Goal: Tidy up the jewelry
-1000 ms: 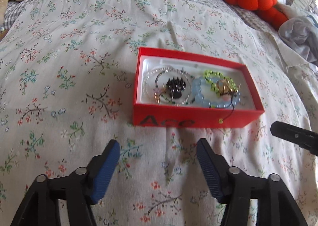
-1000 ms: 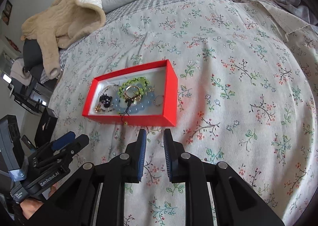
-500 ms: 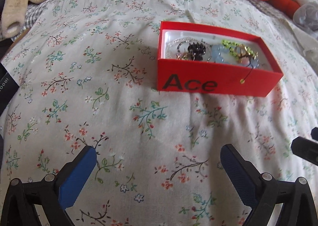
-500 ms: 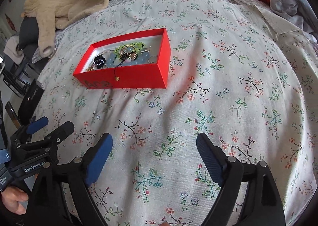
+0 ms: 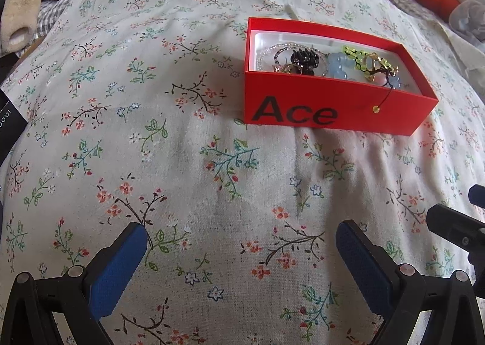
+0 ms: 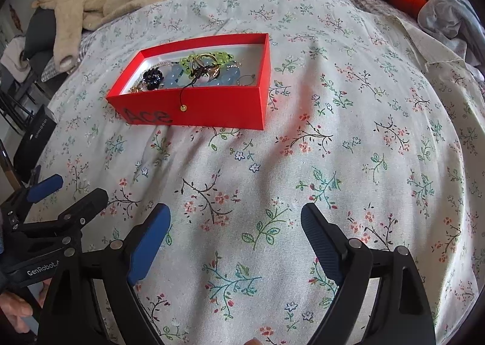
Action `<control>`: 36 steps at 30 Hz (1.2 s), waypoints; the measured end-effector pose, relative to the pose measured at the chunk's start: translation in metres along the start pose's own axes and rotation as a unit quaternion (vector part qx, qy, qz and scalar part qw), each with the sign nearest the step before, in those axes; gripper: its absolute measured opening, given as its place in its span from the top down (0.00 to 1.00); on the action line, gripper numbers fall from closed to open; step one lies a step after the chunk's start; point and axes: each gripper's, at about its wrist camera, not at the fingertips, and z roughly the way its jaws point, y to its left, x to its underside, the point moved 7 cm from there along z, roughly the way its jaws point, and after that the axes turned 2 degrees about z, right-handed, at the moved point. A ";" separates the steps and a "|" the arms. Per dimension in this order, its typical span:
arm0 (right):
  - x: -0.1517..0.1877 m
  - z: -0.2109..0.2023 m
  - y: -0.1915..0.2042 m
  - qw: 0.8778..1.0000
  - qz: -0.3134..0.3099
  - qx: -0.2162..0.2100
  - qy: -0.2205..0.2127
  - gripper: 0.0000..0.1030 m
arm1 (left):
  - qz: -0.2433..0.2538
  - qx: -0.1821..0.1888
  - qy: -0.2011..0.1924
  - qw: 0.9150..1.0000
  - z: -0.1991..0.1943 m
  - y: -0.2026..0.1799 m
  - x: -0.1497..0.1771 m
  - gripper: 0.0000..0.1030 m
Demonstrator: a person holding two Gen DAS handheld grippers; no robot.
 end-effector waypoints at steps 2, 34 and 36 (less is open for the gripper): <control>-0.001 0.000 0.001 1.000 -0.002 0.001 -0.003 0.13 | 0.001 -0.003 0.000 1.000 0.000 0.001 0.000 0.01; 0.003 0.001 0.004 1.000 -0.003 0.013 -0.001 0.13 | 0.005 -0.020 -0.012 1.000 -0.002 0.005 -0.002 0.01; 0.002 0.001 0.006 1.000 -0.007 0.013 -0.001 0.13 | 0.005 -0.019 -0.012 1.000 -0.002 0.004 -0.002 0.01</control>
